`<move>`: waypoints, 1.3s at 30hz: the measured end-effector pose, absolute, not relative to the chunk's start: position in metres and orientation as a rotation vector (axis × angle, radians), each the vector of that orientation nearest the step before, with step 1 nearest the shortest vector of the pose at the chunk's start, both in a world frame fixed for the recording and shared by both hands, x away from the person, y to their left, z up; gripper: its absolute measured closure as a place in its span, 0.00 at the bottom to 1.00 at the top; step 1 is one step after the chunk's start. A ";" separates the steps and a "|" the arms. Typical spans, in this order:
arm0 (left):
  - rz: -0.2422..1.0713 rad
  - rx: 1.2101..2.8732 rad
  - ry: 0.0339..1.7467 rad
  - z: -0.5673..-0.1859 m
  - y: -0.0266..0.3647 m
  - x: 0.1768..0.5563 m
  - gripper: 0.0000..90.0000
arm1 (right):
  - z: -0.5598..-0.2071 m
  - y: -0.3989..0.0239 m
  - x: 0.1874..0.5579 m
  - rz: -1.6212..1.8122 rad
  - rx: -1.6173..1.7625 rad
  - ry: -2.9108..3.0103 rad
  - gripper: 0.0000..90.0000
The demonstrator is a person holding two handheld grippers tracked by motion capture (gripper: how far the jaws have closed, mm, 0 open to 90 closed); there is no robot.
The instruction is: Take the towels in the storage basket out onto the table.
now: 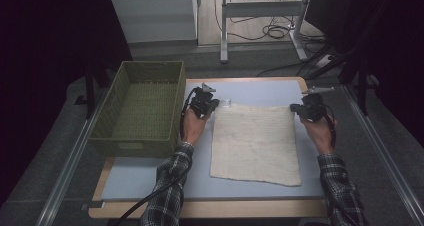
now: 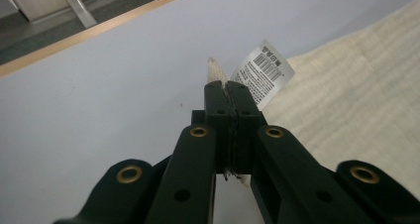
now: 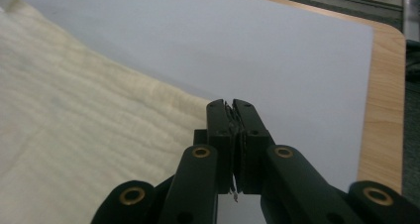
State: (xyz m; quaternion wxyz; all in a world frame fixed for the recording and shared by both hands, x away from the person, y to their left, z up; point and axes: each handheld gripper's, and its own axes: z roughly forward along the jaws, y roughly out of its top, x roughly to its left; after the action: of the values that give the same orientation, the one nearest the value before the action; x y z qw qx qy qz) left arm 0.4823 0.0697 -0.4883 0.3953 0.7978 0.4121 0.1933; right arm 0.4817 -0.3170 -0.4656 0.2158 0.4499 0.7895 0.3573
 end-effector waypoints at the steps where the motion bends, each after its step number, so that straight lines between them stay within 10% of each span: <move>1: 0.485 2.016 1.043 -0.488 0.071 0.477 0.99 | -0.466 -0.318 0.477 1.000 1.241 2.193 0.97; 39: 0.352 1.953 0.815 -0.521 0.098 0.320 0.98 | -0.493 -0.348 0.298 1.155 1.081 2.333 0.96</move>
State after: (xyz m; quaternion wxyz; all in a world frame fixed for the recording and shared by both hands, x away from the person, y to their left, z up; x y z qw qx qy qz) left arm 0.3204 0.0983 -0.5206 0.4776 0.7998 0.3338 0.1441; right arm 0.2976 -0.3485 -0.4927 0.1608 0.3784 0.8170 0.4043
